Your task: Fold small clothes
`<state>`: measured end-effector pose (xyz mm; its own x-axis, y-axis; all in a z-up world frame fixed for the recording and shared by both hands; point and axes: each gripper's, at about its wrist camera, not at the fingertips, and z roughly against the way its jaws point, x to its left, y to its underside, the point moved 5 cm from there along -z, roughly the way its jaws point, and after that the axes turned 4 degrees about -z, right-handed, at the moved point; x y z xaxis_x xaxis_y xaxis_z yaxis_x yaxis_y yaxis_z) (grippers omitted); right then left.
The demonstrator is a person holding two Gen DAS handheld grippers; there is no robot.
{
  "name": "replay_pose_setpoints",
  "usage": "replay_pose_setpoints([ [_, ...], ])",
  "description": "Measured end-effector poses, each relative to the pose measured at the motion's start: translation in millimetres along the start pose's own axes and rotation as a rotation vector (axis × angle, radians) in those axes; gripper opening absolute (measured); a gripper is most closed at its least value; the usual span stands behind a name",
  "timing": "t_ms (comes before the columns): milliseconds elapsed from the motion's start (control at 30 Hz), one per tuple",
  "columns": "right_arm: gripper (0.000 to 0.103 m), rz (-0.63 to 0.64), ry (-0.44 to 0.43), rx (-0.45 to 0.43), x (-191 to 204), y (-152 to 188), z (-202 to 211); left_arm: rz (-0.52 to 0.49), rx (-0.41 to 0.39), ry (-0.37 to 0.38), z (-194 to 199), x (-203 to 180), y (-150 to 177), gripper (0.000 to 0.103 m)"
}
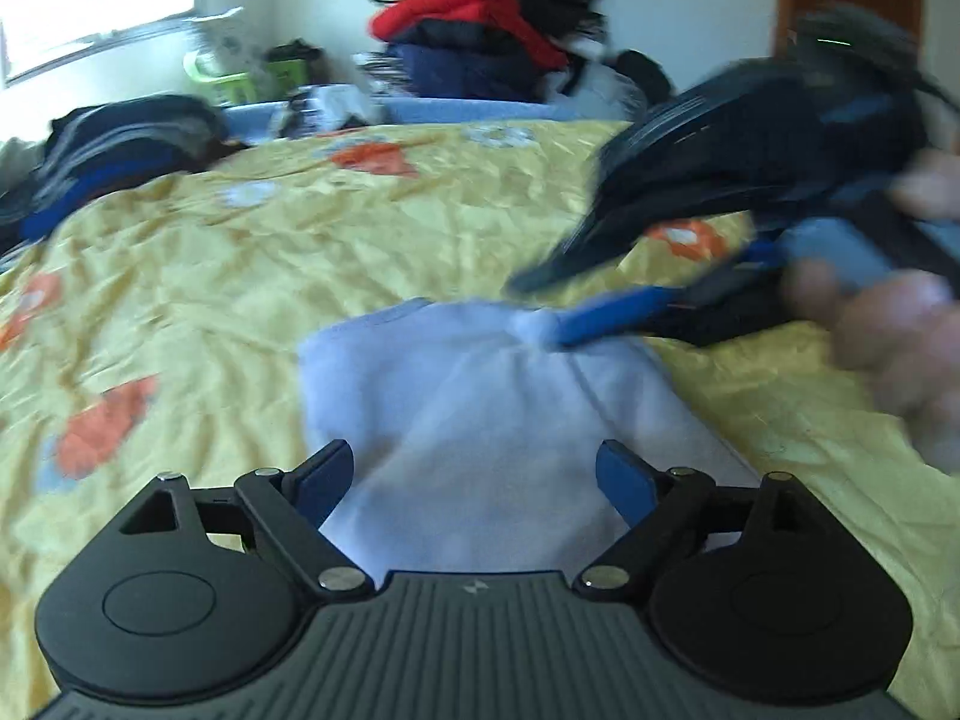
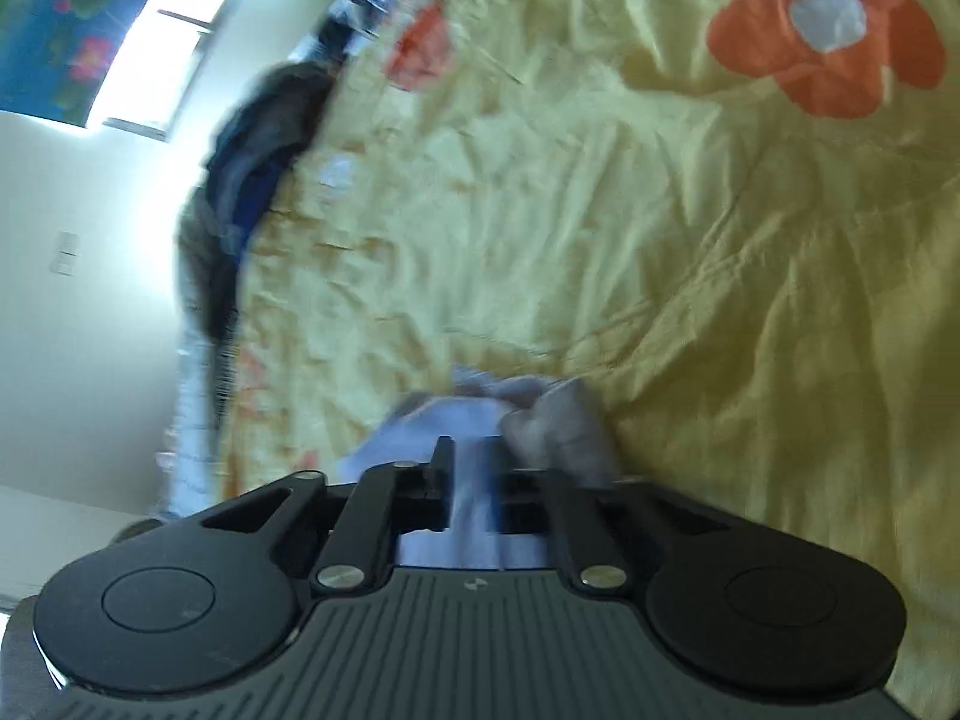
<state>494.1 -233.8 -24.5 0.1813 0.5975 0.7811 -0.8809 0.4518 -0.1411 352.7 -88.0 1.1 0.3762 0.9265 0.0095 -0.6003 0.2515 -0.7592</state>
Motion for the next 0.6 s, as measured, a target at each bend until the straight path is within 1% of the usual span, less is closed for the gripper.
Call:
replay_pose_setpoints([
  [33,0.06,0.019,-0.041,-0.019,6,7,17,0.026,0.003,0.006,7,4,2,0.089],
  [67,0.068,0.037,-0.076,-0.032,10,14,29,0.053,0.008,0.013,12,8,2,0.089],
  [100,0.069,0.052,-0.122,-0.026,13,22,38,0.069,0.016,0.019,14,12,3,0.089],
  [133,0.069,0.058,-0.152,0.005,14,31,41,0.071,0.031,0.018,13,13,5,0.089],
  [167,0.069,0.059,-0.155,0.04,12,39,40,0.065,0.05,0.008,10,13,8,0.089],
  [233,0.071,0.075,-0.104,0.084,2,51,32,0.066,0.074,0.001,6,11,14,0.089],
  [267,0.058,0.083,-0.063,0.087,-6,54,28,0.08,0.071,0.006,6,10,16,0.089],
  [333,0.048,0.043,-0.089,0.067,-22,54,27,0.096,0.068,0.009,4,10,17,0.09],
  [400,0.046,-0.048,-0.123,0.077,-34,49,31,0.102,0.063,0.007,3,9,19,0.091],
  [433,0.046,-0.076,-0.125,0.077,-36,48,33,0.102,0.06,0.003,3,8,19,0.091],
  [467,0.047,-0.08,-0.117,0.074,-35,49,36,0.1,0.06,-0.001,3,8,19,0.091],
  [500,0.051,-0.074,-0.108,0.07,-33,51,40,0.101,0.062,-0.006,4,8,18,0.091],
  [567,0.07,-0.051,-0.118,0.053,-24,55,51,0.104,0.068,-0.01,6,9,18,0.091],
  [600,0.073,-0.04,-0.13,0.036,-22,56,58,0.105,0.071,-0.011,8,10,19,0.091],
])
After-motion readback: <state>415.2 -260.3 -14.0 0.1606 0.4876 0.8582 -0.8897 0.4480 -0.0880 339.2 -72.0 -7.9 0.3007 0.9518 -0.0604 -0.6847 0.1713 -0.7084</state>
